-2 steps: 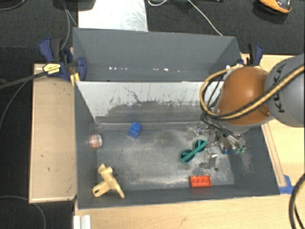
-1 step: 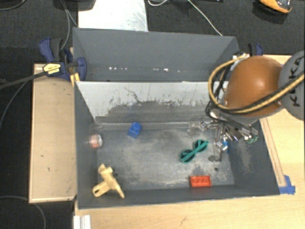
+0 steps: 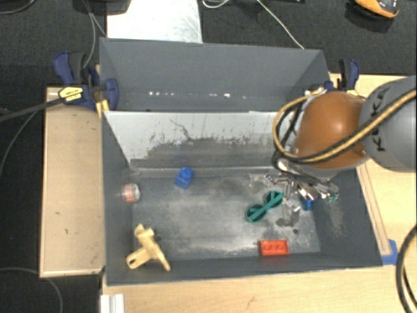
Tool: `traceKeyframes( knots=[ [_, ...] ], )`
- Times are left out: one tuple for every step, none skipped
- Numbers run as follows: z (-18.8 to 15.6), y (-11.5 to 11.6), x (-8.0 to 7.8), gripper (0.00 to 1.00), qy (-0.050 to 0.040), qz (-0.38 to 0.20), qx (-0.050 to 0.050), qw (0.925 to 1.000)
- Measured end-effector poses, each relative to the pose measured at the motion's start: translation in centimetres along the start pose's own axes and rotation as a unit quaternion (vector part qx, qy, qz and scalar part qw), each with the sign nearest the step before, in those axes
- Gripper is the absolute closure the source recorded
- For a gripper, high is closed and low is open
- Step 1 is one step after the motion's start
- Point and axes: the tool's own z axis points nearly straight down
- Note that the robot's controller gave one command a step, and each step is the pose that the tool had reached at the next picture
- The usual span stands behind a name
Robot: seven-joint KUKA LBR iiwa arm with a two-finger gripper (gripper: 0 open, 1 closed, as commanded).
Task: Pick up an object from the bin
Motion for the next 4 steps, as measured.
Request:
traceKeyframes(
  knots=[
    [3.1,0.27,0.51,0.0,-0.0015,-0.128,0.002,0.9917],
    [2.98,0.26,-0.07,1.0,-0.0023,-0.1,0.001,0.995],
    [2.98,0.26,-0.07,1.0,-0.0023,-0.099,0.001,0.995],
    [2.87,0.28,-0.06,1.0,-0.0025,-0.099,0.001,0.9951]
  ],
)
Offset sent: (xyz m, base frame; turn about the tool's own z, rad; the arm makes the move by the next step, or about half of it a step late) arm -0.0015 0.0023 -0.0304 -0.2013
